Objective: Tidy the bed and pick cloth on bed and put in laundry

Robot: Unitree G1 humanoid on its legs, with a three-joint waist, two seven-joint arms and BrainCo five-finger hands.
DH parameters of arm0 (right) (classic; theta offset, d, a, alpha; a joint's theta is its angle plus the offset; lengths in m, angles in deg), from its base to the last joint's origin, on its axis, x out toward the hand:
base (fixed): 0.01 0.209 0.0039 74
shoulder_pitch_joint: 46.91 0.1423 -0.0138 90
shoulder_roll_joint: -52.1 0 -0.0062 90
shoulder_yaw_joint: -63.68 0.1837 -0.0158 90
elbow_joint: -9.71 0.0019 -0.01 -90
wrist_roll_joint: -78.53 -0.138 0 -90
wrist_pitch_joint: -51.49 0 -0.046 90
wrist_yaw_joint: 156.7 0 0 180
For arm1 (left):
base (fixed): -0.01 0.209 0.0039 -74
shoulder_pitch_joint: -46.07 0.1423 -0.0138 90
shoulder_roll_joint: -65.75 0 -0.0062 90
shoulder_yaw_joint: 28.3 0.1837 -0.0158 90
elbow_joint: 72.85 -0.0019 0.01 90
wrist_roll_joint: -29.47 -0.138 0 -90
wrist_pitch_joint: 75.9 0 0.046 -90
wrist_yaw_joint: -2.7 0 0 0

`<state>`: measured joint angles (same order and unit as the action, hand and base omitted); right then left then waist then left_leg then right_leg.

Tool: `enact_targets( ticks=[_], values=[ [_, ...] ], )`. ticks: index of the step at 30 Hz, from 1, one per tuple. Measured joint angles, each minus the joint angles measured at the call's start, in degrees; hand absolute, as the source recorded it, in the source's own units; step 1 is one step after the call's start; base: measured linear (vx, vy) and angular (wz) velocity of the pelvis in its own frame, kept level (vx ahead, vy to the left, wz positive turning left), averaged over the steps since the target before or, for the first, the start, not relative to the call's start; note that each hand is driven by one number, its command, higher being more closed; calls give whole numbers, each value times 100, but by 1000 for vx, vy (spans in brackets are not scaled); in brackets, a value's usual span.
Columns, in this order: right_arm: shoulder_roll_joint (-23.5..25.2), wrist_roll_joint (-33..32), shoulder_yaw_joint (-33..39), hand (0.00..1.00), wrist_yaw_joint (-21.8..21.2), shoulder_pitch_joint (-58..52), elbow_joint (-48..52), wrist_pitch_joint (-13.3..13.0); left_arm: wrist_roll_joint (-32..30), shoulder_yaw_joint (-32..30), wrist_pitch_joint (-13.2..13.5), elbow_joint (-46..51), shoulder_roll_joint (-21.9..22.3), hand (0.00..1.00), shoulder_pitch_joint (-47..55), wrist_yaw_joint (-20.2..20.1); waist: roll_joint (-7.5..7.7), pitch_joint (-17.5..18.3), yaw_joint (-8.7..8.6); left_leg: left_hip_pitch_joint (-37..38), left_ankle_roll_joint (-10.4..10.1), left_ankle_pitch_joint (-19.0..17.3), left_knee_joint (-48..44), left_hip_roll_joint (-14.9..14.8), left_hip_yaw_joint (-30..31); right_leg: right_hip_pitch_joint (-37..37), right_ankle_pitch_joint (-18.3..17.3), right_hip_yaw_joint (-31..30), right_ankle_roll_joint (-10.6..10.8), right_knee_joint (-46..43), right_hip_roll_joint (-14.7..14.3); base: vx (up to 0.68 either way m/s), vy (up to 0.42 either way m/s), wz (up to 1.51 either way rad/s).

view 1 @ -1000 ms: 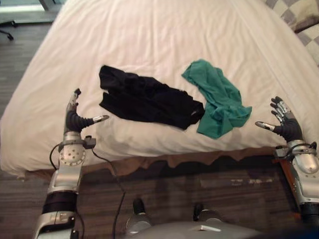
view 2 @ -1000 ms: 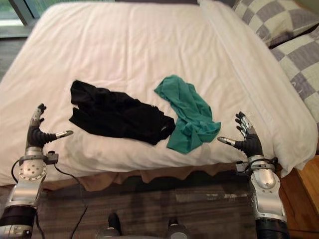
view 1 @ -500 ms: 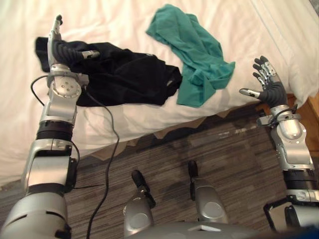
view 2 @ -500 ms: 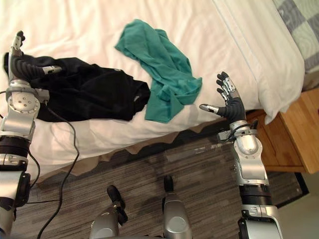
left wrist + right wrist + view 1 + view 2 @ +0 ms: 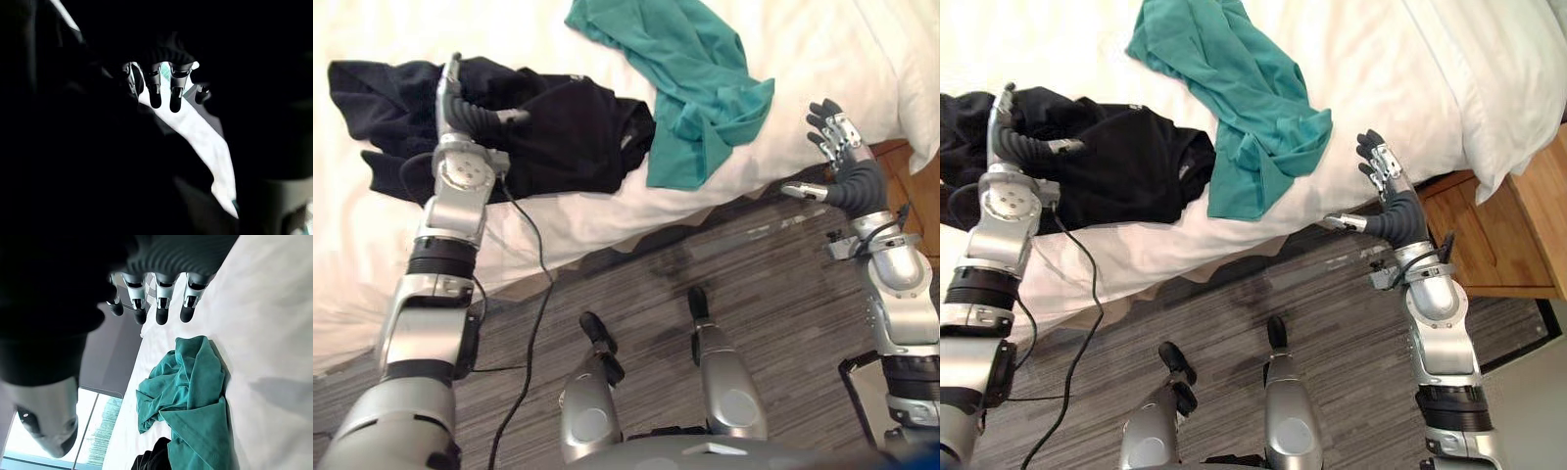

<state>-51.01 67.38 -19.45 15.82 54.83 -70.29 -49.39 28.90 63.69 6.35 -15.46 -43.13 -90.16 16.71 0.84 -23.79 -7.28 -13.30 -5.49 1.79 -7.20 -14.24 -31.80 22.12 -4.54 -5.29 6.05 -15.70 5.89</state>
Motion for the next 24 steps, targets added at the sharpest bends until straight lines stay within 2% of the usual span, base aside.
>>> enact_targets(
  ticks=[3, 7, 8, 11, 16, 18, 20, 24],
  values=[
    [93, 0, -10, 0, -27, -33, 298, 6, -13, -48, -311, 0, 133, 0, 33, -299, -13, -8, -6, -114, 20, -127, -270, -74, -93, 170, -71, -23, 6, -240, 2, -39, -16, -6],
    [133, 4, -62, 0, -90, 23, 524, 55, -79, -174, -539, -11, 175, 0, 12, -695, -42, -21, -15, -287, 38, -209, -501, -96, -118, 411, -182, -69, 21, -541, 34, -47, -20, -1],
    [134, 6, -66, 0, -115, 53, 570, 90, -127, -248, -570, -13, 194, 100, 12, -811, -58, -19, -6, -341, 50, -225, -549, -105, -130, 488, -190, -83, 17, -592, 36, -31, -20, -2],
    [135, 29, -131, 0, -223, 231, 712, 227, -313, -304, -714, -41, 185, 100, 4, -1194, -109, -27, 14, -442, 60, -238, -625, -132, -180, 647, -194, -135, 18, -691, 30, -21, -28, -7],
    [134, 147, -327, 0, -284, 466, 723, 304, -255, -438, -744, -70, 180, 100, 54, -1221, -123, -20, 43, -491, 62, -267, -719, -171, -161, 675, -194, -139, 18, -726, 41, 9, -12, -1],
    [133, 357, -412, 0, -237, 534, 804, 311, 40, -453, -588, -70, 177, 100, 124, -1221, -138, -11, 56, -549, 62, -268, -741, -166, -77, 673, -194, -80, 18, -727, 60, 9, -14, 14],
    [112, 600, -546, 0, -131, 657, 968, 323, 434, -492, -148, -56, 198, 100, 371, -1247, -141, -9, 62, -604, 76, -264, -779, -159, 31, 644, -198, 24, 24, -733, 95, 11, -17, 21],
    [52, 903, -577, 0, 167, 716, 1110, 471, 746, -494, 378, 428, 321, 100, 1072, -1467, -159, 2, 85, -686, 111, -257, -809, -102, 287, 527, -246, 287, 71, -737, 207, 15, -11, 34]
  ],
)
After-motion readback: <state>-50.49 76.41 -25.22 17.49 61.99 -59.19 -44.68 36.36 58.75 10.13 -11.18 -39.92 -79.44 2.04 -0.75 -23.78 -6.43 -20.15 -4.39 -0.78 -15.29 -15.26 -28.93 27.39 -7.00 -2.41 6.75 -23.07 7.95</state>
